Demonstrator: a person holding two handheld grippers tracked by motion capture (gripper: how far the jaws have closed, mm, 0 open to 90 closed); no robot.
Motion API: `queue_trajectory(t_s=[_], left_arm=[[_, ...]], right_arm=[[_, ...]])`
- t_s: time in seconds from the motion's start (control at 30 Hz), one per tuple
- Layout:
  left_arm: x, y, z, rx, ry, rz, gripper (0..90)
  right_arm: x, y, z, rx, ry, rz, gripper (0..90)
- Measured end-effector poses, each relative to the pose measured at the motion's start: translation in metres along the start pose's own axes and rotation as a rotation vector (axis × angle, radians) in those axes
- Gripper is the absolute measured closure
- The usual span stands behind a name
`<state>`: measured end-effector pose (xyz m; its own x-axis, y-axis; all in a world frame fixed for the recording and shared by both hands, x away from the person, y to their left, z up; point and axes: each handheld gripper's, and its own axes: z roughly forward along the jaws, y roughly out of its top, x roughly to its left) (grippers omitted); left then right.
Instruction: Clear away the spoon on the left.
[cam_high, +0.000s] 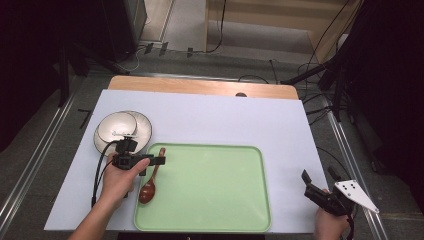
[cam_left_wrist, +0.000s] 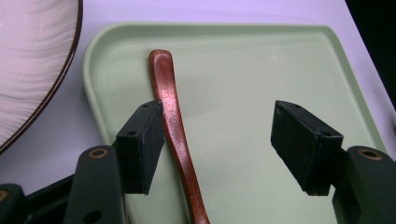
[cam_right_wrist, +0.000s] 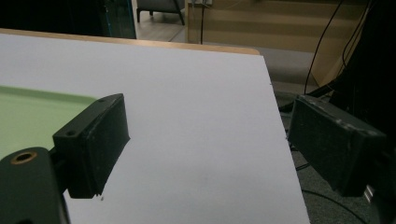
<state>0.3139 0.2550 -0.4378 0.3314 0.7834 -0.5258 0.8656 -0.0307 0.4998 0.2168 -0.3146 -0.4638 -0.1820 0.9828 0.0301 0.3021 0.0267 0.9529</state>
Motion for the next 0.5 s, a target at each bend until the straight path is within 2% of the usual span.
queue_trajectory(t_s=[0.2,0.33,0.5], left_arm=[[-0.002,-0.001,-0.003,-0.019,0.003,0.018,34.4],[-0.005,-0.003,-0.006,-0.033,0.018,0.06,34.0],[-0.007,-0.008,-0.014,-0.095,0.011,0.085,26.5]], right_arm=[[0.0,0.0,0.0,0.001,0.0,-0.001,13.2],[0.0,0.0,0.0,0.002,-0.001,-0.002,13.2],[0.0,0.0,0.0,0.001,0.0,-0.002,13.2]])
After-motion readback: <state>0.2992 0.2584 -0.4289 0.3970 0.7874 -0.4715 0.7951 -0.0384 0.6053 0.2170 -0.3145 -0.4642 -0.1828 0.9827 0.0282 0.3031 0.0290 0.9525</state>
